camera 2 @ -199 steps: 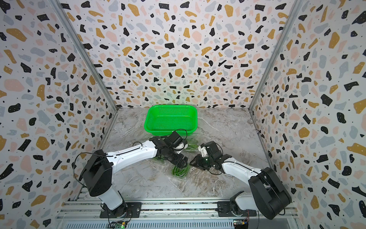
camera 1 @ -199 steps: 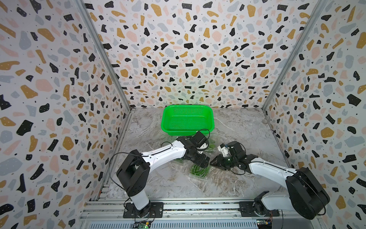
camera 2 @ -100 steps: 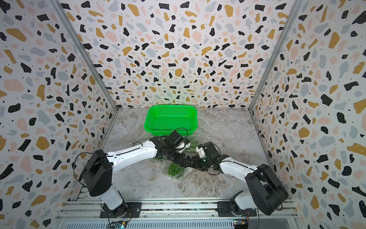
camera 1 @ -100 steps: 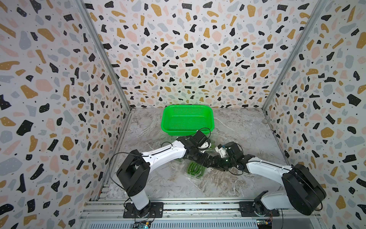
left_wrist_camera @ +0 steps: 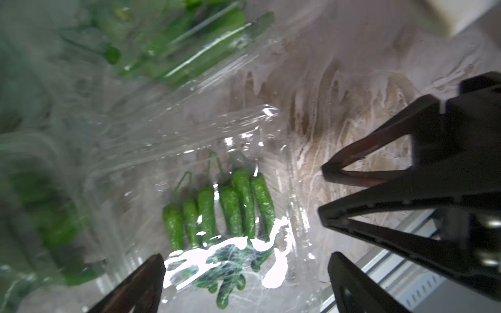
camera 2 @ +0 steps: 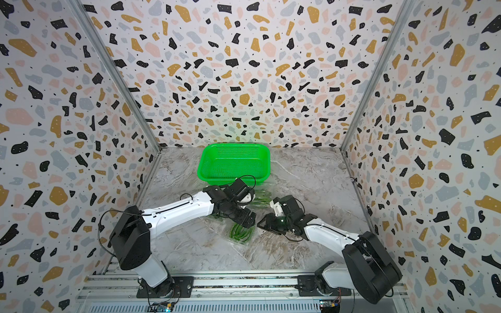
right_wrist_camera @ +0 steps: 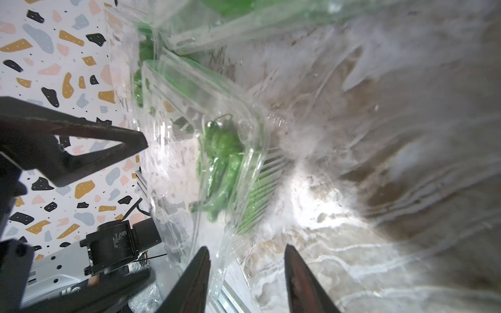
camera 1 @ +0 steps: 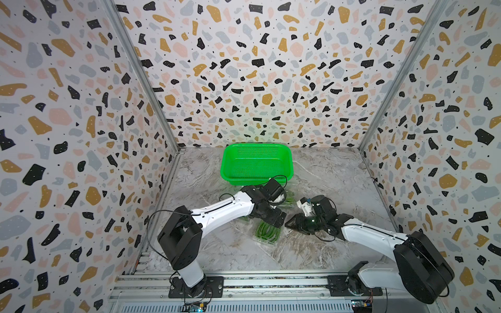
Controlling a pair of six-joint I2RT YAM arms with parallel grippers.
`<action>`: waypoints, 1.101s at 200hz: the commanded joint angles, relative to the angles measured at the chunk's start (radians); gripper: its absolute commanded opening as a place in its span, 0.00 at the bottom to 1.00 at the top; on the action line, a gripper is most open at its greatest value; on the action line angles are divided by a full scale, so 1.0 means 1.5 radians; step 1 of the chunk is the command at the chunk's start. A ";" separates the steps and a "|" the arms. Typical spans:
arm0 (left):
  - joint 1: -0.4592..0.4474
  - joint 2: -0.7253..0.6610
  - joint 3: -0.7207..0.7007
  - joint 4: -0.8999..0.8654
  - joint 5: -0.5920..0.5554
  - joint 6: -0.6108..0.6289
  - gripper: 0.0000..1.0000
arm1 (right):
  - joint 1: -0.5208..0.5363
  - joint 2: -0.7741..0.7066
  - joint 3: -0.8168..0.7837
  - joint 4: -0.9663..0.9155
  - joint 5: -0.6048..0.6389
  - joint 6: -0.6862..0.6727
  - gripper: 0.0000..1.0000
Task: Take small green peppers out of containers
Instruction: Open the packing box at the center of the board.
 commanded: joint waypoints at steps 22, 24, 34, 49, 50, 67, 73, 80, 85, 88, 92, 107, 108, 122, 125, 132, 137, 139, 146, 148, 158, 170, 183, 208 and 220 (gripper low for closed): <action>-0.002 -0.021 -0.002 -0.054 -0.083 0.011 0.95 | -0.011 -0.016 0.002 -0.035 -0.001 -0.019 0.47; -0.003 -0.019 -0.003 -0.053 -0.082 0.011 0.95 | -0.011 -0.015 0.002 -0.034 -0.002 -0.019 0.47; -0.003 -0.007 -0.006 -0.053 -0.074 0.002 0.95 | -0.011 -0.007 0.004 -0.031 -0.002 -0.021 0.47; -0.002 0.006 -0.012 -0.046 -0.068 -0.010 0.96 | -0.010 0.004 0.010 -0.030 -0.004 -0.024 0.47; -0.002 0.006 -0.013 -0.045 -0.068 -0.011 0.96 | -0.009 0.005 0.011 -0.030 -0.005 -0.025 0.47; -0.001 0.009 -0.022 -0.029 -0.062 -0.022 0.98 | -0.010 0.013 0.021 -0.031 -0.005 -0.027 0.47; 0.000 0.012 -0.022 -0.027 -0.060 -0.024 0.99 | -0.009 0.015 0.024 -0.031 -0.008 -0.028 0.47; 0.001 0.015 -0.020 -0.029 -0.063 -0.028 1.00 | -0.009 0.017 0.027 -0.030 -0.011 -0.029 0.47; 0.002 0.018 -0.016 -0.032 -0.065 -0.031 0.99 | -0.008 0.019 0.029 -0.031 -0.012 -0.030 0.47; 0.002 0.020 -0.015 -0.035 -0.067 -0.032 0.99 | -0.008 0.021 0.031 -0.031 -0.013 -0.031 0.47; 0.002 0.022 -0.013 -0.036 -0.068 -0.034 0.99 | -0.007 0.022 0.032 -0.032 -0.012 -0.031 0.47; 0.003 0.026 -0.012 -0.037 -0.073 -0.039 0.99 | -0.003 0.026 0.034 -0.031 -0.011 -0.030 0.47; 0.003 0.026 -0.012 -0.037 -0.072 -0.039 0.99 | -0.002 0.026 0.034 -0.031 -0.011 -0.030 0.47; 0.004 0.027 -0.012 -0.036 -0.075 -0.043 0.99 | 0.004 0.029 0.034 -0.028 -0.009 -0.028 0.47; 0.004 0.027 -0.013 -0.035 -0.076 -0.044 0.99 | 0.005 0.029 0.033 -0.026 -0.009 -0.028 0.47; 0.006 0.026 -0.013 -0.032 -0.071 -0.046 0.99 | 0.008 0.030 0.033 -0.025 -0.009 -0.027 0.47; 0.007 0.026 -0.014 -0.028 -0.066 -0.048 0.99 | 0.010 0.031 0.033 -0.024 -0.009 -0.026 0.47; 0.008 0.026 -0.015 -0.028 -0.063 -0.049 0.99 | 0.010 0.030 0.033 -0.022 -0.008 -0.026 0.47; 0.013 0.024 -0.016 -0.022 -0.048 -0.055 0.99 | 0.012 0.030 0.032 -0.020 -0.008 -0.025 0.47; 0.014 0.024 -0.017 -0.019 -0.039 -0.056 0.99 | 0.013 0.031 0.032 -0.019 -0.008 -0.024 0.47; 0.023 0.018 -0.024 0.001 -0.008 -0.068 0.99 | 0.015 0.032 0.031 -0.014 -0.009 -0.023 0.47; 0.028 0.012 -0.030 0.017 0.013 -0.079 0.99 | 0.016 0.033 0.030 -0.007 -0.009 -0.022 0.47; 0.031 0.010 -0.029 0.022 0.022 -0.081 0.99 | 0.017 0.035 0.030 -0.003 -0.007 -0.022 0.47; 0.032 0.013 -0.028 0.030 0.041 -0.076 0.99 | 0.018 0.037 0.027 0.004 0.005 -0.024 0.46; 0.032 0.014 -0.030 0.035 0.051 -0.075 0.99 | 0.018 0.040 0.025 0.011 0.006 -0.021 0.45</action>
